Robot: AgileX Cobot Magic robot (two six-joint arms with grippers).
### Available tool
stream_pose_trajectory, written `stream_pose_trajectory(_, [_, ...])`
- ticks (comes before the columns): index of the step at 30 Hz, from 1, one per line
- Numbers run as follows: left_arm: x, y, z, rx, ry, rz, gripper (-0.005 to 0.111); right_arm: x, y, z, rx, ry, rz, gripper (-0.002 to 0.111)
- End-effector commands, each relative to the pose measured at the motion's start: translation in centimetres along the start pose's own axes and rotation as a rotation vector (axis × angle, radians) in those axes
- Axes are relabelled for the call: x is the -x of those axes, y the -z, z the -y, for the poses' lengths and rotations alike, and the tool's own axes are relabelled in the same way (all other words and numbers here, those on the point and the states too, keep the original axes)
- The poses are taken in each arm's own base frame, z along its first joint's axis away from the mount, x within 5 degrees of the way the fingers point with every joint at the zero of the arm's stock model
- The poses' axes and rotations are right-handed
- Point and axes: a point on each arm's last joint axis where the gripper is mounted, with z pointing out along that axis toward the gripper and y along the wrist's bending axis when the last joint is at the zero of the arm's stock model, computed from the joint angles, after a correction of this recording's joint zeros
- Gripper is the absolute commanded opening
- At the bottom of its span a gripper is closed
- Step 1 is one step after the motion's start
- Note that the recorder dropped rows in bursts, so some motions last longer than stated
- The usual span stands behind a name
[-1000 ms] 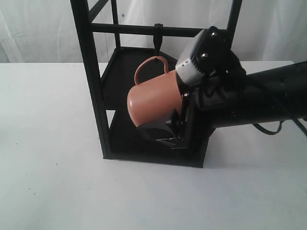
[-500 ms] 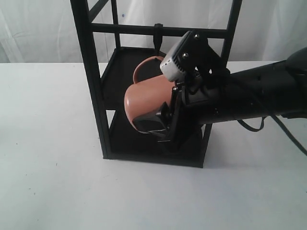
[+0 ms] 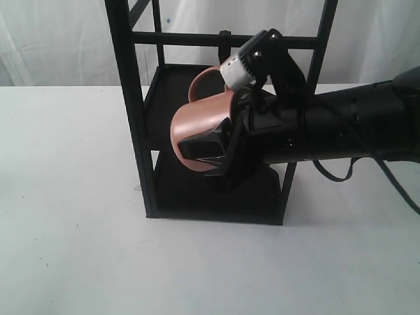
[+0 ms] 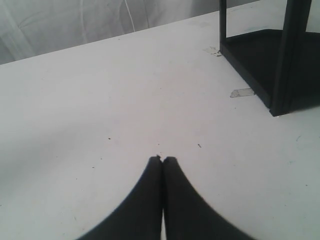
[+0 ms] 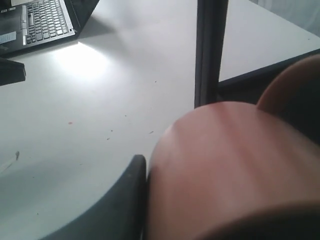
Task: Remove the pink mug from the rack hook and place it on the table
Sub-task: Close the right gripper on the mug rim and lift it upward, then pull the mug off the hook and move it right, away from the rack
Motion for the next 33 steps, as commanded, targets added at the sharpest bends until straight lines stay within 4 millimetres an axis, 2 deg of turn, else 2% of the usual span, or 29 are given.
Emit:
stream_pose_trajectory(1, [-0.1, 0.0, 0.0, 0.003, 0.013, -0.002, 0.000, 0.4, 0.1, -0.1, 0.011, -0.002, 0.024, 0.000])
stream_pose_trajectory(17, [-0.1, 0.0, 0.0, 0.003, 0.013, -0.002, 0.000, 3.0, 3.7, -2.1, -0.029, 0.064, 0.143, 0.000])
stream_pose_trajectory(21, [-0.1, 0.0, 0.0, 0.003, 0.013, -0.002, 0.000, 3.1, 3.9, -3.2, 0.085, 0.075, 0.147, 0.000])
stream_pose_trajectory(25, [-0.1, 0.0, 0.0, 0.003, 0.013, -0.002, 0.000, 2.7, 4.3, -5.4, 0.328, 0.033, 0.109, 0.000])
stream_pose_trajectory(26, [-0.1, 0.0, 0.0, 0.003, 0.013, -0.002, 0.000, 2.2, 4.3, -5.6, 0.356, -0.033, 0.045, 0.000])
stream_pose_trajectory(28, [-0.1, 0.0, 0.0, 0.003, 0.013, -0.002, 0.000, 0.3, 4.4, -5.5, 0.328, -0.140, -0.189, 0.000])
stream_pose_trajectory(30, [-0.1, 0.0, 0.0, 0.003, 0.013, -0.002, 0.000, -2.6, 5.0, -4.6, 0.198, -0.194, -0.503, 0.000])
stream_pose_trajectory(31, [-0.1, 0.0, 0.0, 0.003, 0.013, -0.002, 0.000, -4.5, 5.7, -3.6, 0.071, -0.204, -0.695, 0.000])
stream_pose_trajectory(33, [-0.1, 0.0, 0.0, 0.003, 0.013, -0.002, 0.000, -6.7, 6.9, -2.1, -0.150, -0.215, -0.901, 0.000])
